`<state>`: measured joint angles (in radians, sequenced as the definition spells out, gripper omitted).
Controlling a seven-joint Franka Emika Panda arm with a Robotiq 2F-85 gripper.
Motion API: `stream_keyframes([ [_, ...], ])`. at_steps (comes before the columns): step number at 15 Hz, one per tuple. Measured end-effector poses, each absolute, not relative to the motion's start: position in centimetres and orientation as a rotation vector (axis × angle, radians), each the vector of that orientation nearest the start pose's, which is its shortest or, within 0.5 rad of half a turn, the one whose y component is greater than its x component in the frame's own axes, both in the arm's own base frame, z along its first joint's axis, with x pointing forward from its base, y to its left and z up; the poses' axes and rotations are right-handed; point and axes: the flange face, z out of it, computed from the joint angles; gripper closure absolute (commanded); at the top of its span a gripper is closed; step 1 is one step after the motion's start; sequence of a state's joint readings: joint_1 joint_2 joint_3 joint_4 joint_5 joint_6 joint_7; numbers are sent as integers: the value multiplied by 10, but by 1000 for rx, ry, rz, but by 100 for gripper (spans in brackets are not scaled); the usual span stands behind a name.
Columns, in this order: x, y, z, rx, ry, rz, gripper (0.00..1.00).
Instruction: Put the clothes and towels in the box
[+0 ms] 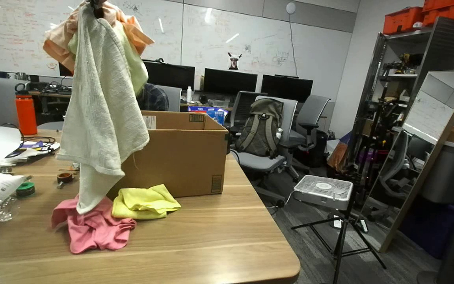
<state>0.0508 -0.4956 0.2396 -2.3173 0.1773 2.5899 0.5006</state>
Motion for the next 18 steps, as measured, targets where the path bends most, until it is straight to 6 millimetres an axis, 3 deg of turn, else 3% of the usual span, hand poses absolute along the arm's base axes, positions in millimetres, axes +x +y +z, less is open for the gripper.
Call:
stream_keyframes([
  [9,445,184,636,-2501,607,-926,96],
  [18,471,190,648,-2432,767,-933,97],
])
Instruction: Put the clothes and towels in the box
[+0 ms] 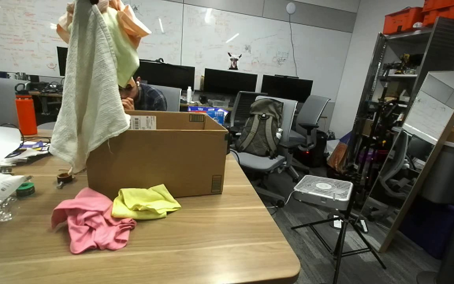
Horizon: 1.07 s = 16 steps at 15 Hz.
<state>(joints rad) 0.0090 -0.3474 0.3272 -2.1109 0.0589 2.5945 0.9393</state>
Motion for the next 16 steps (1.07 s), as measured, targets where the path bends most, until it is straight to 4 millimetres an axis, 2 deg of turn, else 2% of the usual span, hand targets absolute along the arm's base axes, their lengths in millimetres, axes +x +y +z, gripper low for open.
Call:
stream_keyframes([
  [4,485,196,647,-2426,815,-945,97],
  [8,492,224,651,-2430,786,-944,97],
  [12,488,256,675,-2410,739,-932,97],
  [16,491,271,703,-2372,766,-914,97],
])
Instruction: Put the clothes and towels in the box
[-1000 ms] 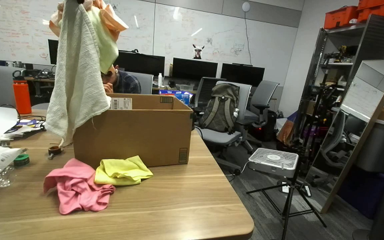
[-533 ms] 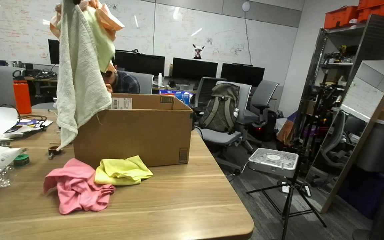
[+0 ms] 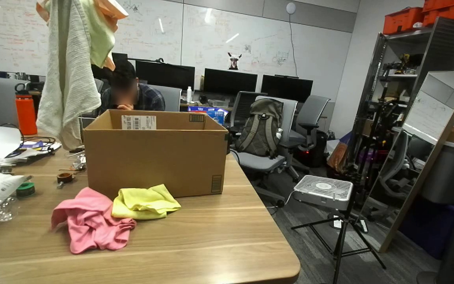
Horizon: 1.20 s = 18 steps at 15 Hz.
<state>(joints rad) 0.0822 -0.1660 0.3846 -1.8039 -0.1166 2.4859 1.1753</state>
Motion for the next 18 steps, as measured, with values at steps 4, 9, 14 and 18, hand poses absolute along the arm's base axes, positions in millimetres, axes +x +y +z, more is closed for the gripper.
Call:
stream_keyframes([
  [4,502,278,720,-2319,835,-901,97],
  [9,513,280,738,-2230,934,-893,97],
  [14,515,274,761,-2172,1007,-886,97],
  [18,510,264,787,-2144,1062,-881,97],
])
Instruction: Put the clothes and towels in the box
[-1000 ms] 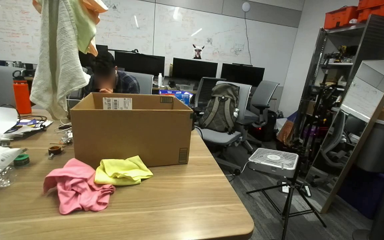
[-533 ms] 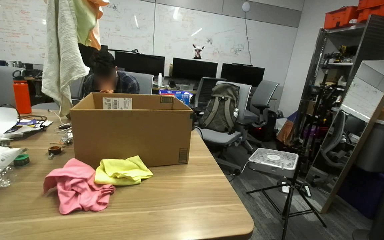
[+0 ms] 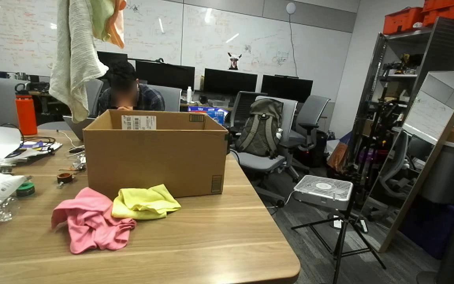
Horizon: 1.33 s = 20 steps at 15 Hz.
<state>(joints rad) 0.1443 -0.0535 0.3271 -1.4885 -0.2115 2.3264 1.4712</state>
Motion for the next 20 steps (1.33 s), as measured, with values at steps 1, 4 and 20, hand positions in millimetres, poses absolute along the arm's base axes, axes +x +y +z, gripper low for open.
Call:
stream_keyframes([
  [1,509,261,794,-2137,1077,-880,97],
  [4,504,249,817,-2110,1130,-879,97],
  [20,537,222,861,-1992,1335,-981,97],
])
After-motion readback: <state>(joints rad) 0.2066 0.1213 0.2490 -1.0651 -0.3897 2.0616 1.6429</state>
